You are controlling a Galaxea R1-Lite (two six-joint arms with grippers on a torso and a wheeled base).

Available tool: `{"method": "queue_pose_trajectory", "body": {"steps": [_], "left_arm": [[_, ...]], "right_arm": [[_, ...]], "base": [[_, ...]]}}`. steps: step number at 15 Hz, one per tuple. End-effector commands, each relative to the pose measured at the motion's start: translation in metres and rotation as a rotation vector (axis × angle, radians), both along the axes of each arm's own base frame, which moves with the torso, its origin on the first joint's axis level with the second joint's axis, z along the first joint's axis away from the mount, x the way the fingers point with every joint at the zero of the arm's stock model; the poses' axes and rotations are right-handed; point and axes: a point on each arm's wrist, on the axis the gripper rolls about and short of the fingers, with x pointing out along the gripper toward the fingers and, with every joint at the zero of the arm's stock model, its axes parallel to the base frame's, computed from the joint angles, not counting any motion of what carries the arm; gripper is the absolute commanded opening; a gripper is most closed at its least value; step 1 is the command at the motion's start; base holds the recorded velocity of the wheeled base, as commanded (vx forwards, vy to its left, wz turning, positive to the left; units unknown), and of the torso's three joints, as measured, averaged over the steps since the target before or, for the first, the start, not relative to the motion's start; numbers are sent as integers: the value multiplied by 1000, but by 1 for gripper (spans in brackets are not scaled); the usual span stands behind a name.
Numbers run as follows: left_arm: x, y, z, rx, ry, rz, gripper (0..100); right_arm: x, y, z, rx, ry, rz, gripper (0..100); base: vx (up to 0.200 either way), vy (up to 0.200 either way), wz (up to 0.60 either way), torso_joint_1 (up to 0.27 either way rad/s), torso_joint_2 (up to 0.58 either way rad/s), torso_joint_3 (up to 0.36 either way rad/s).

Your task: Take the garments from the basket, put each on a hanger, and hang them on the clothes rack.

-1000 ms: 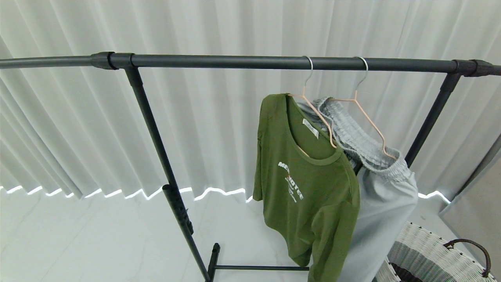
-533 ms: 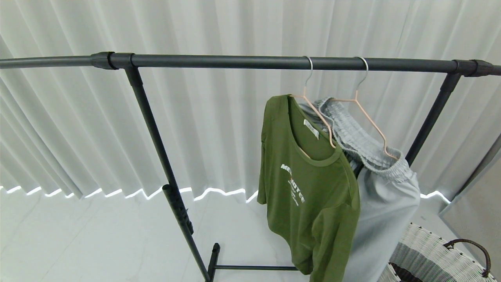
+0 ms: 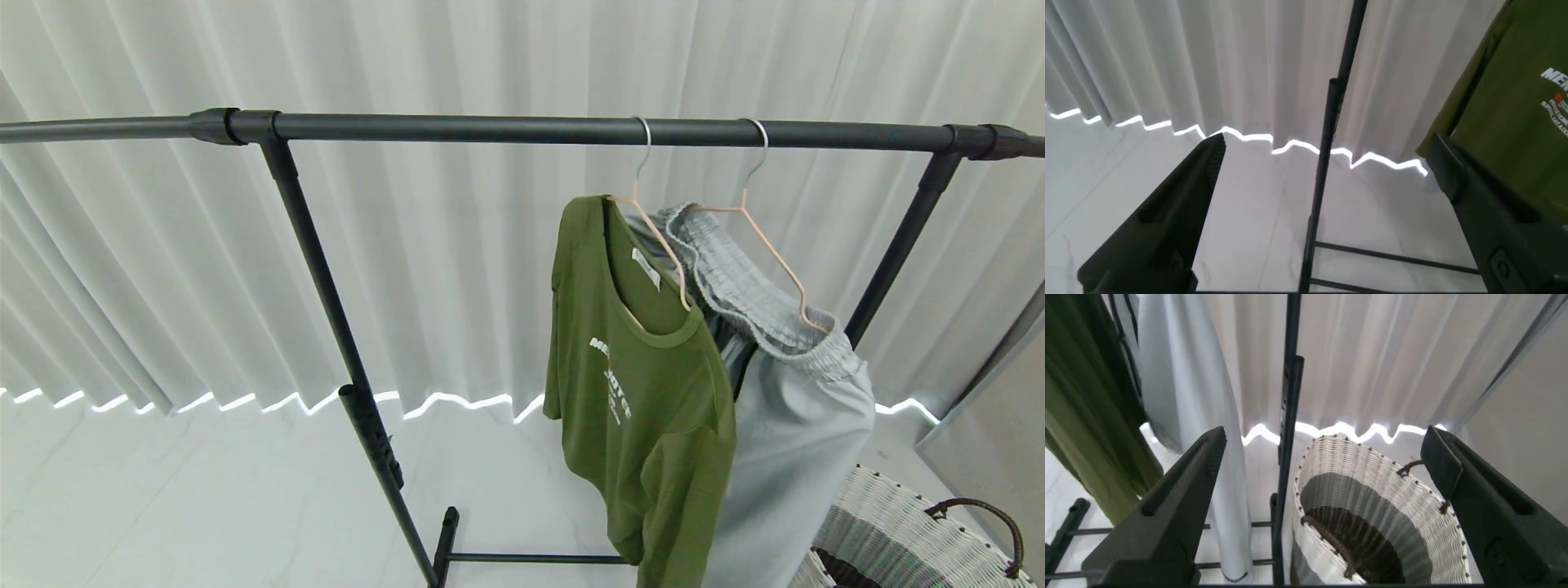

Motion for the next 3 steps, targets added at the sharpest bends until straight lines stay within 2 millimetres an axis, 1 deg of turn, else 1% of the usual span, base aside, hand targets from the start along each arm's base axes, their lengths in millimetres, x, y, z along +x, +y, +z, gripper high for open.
{"method": "queue_pose_trajectory", "body": {"steps": [1,3], "left_arm": [[0,0,0,0,-2,2,100],[0,0,0,0,-2,2,100]], "right_arm": [[0,0,0,-1,2,0,100],[0,0,0,-15,4,0,100]], "base": [[0,0,0,0,0,0],[0,0,0,0,0,0]]}}
